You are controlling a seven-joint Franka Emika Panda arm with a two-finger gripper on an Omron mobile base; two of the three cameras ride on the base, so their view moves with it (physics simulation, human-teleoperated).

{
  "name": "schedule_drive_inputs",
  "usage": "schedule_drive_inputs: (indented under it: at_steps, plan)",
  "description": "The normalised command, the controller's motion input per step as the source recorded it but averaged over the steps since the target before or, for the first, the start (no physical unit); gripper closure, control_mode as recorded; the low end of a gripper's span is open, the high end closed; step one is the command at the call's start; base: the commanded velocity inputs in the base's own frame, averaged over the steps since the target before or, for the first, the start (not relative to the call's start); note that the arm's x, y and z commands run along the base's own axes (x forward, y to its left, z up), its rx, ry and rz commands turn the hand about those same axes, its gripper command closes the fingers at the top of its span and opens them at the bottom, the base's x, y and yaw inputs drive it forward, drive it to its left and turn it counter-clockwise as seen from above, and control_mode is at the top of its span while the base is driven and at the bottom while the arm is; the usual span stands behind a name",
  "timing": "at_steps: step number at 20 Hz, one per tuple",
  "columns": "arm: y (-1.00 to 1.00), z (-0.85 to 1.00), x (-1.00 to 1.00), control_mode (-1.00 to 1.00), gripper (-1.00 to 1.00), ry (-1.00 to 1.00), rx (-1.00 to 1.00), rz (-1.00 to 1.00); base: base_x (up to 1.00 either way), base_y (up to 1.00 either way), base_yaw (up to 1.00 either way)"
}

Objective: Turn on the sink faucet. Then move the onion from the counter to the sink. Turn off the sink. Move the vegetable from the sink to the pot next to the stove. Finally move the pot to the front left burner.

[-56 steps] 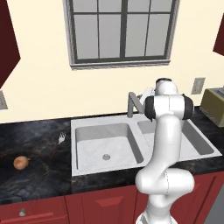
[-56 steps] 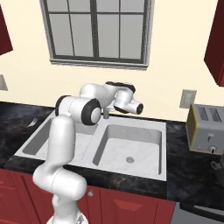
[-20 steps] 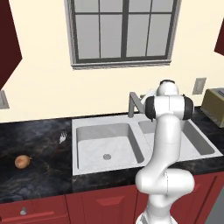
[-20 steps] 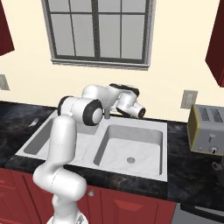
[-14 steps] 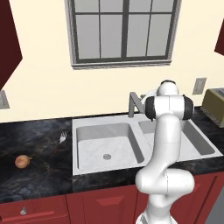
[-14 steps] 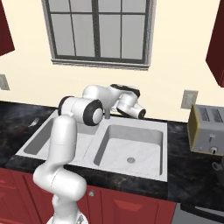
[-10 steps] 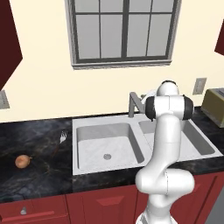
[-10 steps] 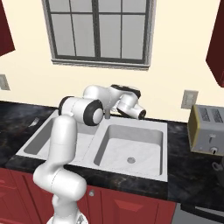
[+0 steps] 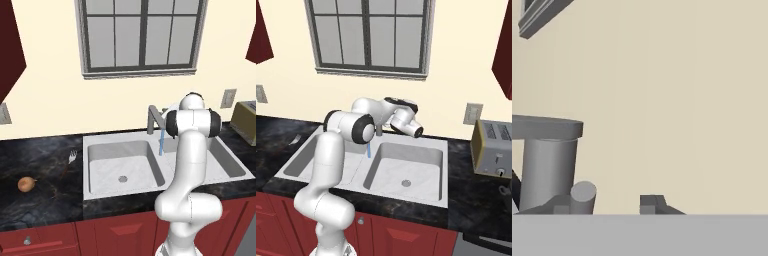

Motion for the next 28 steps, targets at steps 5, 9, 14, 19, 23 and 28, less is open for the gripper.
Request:
schedule_drive_inputs:
  at_steps: [5, 9, 14, 19, 23, 28]
  plan:
    - [-0.76, -0.52, 0.00, -1.00, 1.00, 0.03, 0.06, 0.00, 0.00, 0.00, 0.00]
    - [-0.75, -0.52, -0.02, -1.00, 1.00, 0.02, 0.06, 0.00, 0.00, 0.00, 0.00]
    - [-0.59, -0.38, -0.01, -1.00, -1.00, 0.02, 0.05, 0.00, 0.00, 0.00, 0.00]
    - [-0.31, -0.01, -0.03, -1.00, -1.00, -0.01, 0.01, 0.00, 0.00, 0.00, 0.00]
    - [-0.22, 0.28, -0.17, -1.00, -1.00, -0.04, 0.00, 0.00, 0.00, 0.00, 0.00]
    - [-0.15, 0.46, -0.26, -1.00, -1.00, -0.05, 0.00, 0.00, 0.00, 0.00, 0.00]
